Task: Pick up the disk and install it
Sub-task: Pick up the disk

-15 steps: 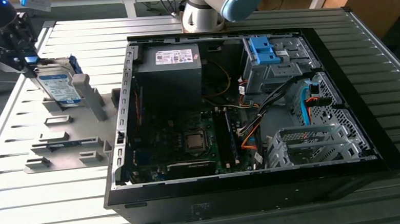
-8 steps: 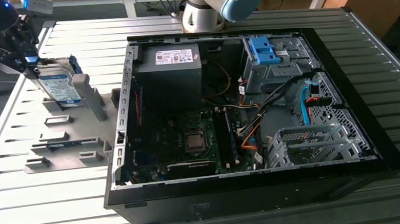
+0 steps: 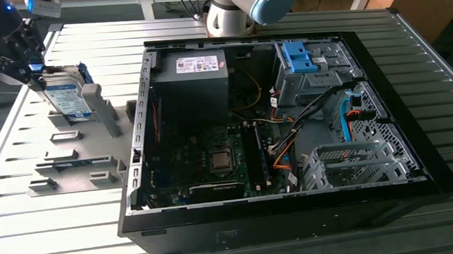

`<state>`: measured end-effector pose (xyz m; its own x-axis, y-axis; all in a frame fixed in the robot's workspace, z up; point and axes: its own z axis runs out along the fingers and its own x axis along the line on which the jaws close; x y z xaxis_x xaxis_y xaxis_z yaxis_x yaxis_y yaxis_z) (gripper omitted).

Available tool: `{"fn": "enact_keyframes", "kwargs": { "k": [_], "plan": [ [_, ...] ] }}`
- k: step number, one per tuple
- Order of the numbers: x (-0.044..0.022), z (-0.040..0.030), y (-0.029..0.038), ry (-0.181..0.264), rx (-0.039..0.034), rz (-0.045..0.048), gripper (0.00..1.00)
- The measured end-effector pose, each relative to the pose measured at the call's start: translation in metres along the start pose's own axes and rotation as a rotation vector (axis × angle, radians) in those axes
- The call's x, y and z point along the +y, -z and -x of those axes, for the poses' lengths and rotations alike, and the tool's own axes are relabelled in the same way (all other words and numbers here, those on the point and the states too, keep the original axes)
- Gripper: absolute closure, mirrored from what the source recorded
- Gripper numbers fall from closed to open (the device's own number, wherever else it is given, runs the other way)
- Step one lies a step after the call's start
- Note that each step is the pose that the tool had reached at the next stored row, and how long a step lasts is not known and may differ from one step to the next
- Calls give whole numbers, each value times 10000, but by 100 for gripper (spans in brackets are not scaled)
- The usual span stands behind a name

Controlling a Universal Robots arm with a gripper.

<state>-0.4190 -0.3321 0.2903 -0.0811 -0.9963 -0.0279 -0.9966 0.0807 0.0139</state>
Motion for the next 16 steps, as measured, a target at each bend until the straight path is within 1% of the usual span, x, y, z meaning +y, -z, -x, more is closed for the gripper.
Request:
{"fn": "enact_keyframes", "kwargs": {
  "k": [4,7,12,16],
  "plan": [
    [0,0,-2,4,-1,-2,55],
    [0,1,22,48,-1,-2,55],
    [-4,2,20,282,3,5,55],
    [-10,2,19,284,3,7,55]
  ]
}}
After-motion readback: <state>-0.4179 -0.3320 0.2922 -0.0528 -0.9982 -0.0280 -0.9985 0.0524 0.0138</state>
